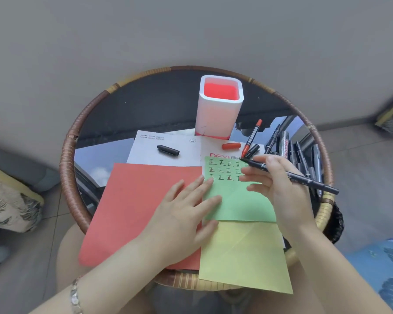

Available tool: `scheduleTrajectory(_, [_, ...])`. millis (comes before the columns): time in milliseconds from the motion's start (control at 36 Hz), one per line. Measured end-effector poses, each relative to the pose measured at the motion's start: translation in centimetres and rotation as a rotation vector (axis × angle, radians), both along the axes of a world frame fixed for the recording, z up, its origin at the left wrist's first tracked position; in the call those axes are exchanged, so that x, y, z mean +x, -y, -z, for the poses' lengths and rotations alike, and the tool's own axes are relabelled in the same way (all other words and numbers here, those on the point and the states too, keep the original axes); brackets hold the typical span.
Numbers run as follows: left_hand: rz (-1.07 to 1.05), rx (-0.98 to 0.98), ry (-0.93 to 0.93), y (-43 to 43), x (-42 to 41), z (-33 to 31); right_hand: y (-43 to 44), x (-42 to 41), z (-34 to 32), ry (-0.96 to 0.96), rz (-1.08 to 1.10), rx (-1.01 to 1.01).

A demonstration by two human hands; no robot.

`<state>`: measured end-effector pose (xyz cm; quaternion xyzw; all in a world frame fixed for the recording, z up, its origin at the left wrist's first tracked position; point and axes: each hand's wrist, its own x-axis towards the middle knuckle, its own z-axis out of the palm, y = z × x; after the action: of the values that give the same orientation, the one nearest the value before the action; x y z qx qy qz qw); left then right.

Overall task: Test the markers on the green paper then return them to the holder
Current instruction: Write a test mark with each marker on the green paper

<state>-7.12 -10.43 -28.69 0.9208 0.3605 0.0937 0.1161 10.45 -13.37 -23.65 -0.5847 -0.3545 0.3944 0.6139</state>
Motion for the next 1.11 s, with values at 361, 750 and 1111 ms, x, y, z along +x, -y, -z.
scheduleTrajectory(361, [-0.050, -0.048, 0.167, -0.2, 0.1, 0.6, -3.3, -3.0, 2.5, 0.200, 0.151, -0.102])
scheduleTrajectory(750, [-0.097, -0.132, 0.183, -0.3, 0.2, 0.5, -4.1, -3.0, 4.7, 0.474, 0.224, -0.069])
scheduleTrajectory(1111, [-0.104, -0.155, 0.185, -0.2, 0.2, 0.2, -4.2, -3.1, 4.8, 0.546, 0.221, -0.083])
